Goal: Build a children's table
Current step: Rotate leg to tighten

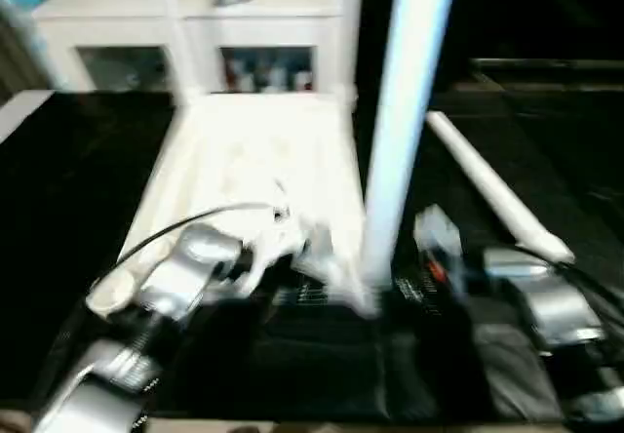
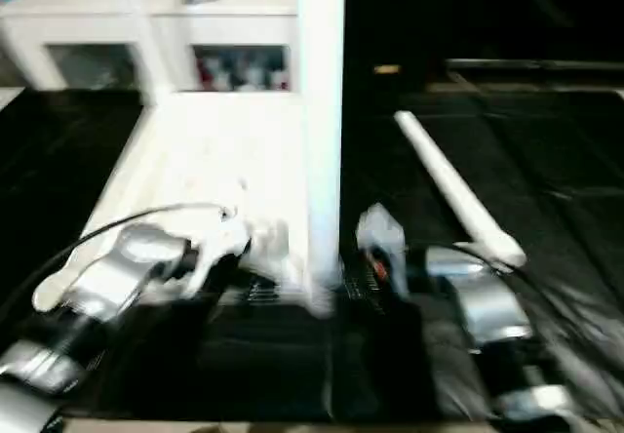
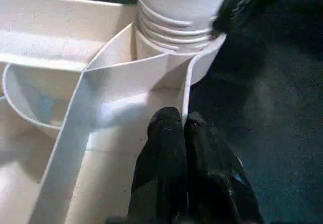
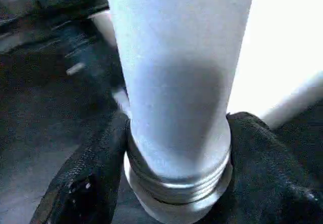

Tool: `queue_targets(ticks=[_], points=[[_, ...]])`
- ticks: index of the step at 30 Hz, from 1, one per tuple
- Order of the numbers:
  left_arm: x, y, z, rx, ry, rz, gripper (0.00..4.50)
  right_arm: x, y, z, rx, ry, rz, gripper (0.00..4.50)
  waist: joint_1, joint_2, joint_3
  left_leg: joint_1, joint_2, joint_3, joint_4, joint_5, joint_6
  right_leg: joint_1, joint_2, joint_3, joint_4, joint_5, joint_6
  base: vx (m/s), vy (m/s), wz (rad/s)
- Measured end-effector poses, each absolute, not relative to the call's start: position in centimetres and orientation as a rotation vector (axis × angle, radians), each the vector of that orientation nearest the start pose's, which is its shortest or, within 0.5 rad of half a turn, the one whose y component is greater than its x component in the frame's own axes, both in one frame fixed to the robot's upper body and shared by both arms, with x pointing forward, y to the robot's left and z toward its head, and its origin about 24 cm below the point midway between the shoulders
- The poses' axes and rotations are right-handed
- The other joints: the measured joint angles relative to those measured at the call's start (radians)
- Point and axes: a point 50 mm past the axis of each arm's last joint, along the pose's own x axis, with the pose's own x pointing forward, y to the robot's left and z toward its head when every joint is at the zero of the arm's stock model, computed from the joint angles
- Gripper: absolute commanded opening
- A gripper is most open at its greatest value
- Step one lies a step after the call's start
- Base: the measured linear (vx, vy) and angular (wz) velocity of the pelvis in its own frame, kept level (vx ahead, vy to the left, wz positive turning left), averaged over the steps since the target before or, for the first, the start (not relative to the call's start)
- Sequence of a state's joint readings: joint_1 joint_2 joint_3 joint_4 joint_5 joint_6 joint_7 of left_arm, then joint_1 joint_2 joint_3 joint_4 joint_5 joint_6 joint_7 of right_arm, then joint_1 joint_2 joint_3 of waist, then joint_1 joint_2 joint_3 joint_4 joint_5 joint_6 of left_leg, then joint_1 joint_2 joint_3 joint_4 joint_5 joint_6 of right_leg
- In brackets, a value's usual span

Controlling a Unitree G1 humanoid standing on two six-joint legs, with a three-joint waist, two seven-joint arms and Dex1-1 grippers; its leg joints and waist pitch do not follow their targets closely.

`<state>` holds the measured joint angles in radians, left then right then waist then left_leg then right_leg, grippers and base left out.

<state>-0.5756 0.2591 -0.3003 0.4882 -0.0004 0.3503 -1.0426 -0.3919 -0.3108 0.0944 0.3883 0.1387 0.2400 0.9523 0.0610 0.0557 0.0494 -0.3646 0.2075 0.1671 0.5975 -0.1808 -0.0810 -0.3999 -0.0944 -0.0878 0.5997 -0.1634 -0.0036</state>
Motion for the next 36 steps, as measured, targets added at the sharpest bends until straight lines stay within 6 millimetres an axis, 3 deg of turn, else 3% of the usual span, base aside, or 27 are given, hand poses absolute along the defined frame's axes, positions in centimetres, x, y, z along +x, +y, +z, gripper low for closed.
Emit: queue_targets(ticks=[4,11,12,16,25,33,36], points=[[32.1,8.3,4.6,0.203,0.511,-1.053,0.00,31.4,-13.3,4.0,-0.033,0.318,0.746,2.72,-0.030,0.001,0.000,-0.001,0.000,-0.007,-0.001,0.000,0.000,-0.001,0.000,-0.007,-0.005,0.000,0.000,0.000,0.000,0.00],[32.4,6.7,4.6,0.180,0.496,-0.936,0.00,32.3,-12.0,4.3,-0.012,0.323,0.566,2.72,-0.033,0.002,-0.001,-0.001,-0.001,-0.010,-0.001,0.000,-0.001,-0.001,0.001,-0.007,-0.006,0.000,0.000,0.000,0.000,0.00],[32.4,6.7,4.6,0.181,0.494,-0.933,0.00,32.4,-12.1,4.3,-0.007,0.321,0.561,3.28,-0.032,0.002,-0.001,-0.001,-0.001,-0.010,-0.001,0.000,-0.001,-0.001,0.001,-0.007,-0.006,0.000,-0.001,0.000,0.000,0.00],[32.5,6.6,4.8,0.183,0.485,-0.930,0.00,32.3,-12.0,4.4,0.034,0.306,0.561,3.65,-0.031,0.002,-0.001,-0.002,-0.001,-0.010,-0.003,0.000,-0.001,-0.002,0.001,-0.007,-0.006,0.002,-0.002,0.000,0.000,0.00],[31.8,8.2,5.0,0.224,0.457,-1.049,0.00,31.0,-13.4,4.7,0.020,0.279,0.756,4.40,-0.021,0.004,0.000,-0.003,0.000,-0.007,-0.011,-0.001,-0.001,-0.006,0.002,-0.008,-0.007,0.004,-0.007,0.000,0.000,0.00],[30.9,10.1,5.0,0.281,0.455,-1.219,0.00,29.7,-16.3,5.2,-0.110,0.307,1.027,4.46,0.009,0.006,0.001,-0.003,0.000,-0.002,-0.008,0.000,-0.001,-0.006,0.000,-0.005,-0.006,0.004,-0.007,0.000,0.000,0.00],[30.5,10.6,5.1,0.301,0.461,-1.281,0.00,29.4,-17.0,5.6,-0.154,0.310,1.105,4.46,0.028,0.006,0.001,-0.003,0.001,-0.001,-0.006,0.000,-0.001,-0.006,0.000,-0.005,-0.005,0.004,-0.007,0.000,0.000,0.00]])
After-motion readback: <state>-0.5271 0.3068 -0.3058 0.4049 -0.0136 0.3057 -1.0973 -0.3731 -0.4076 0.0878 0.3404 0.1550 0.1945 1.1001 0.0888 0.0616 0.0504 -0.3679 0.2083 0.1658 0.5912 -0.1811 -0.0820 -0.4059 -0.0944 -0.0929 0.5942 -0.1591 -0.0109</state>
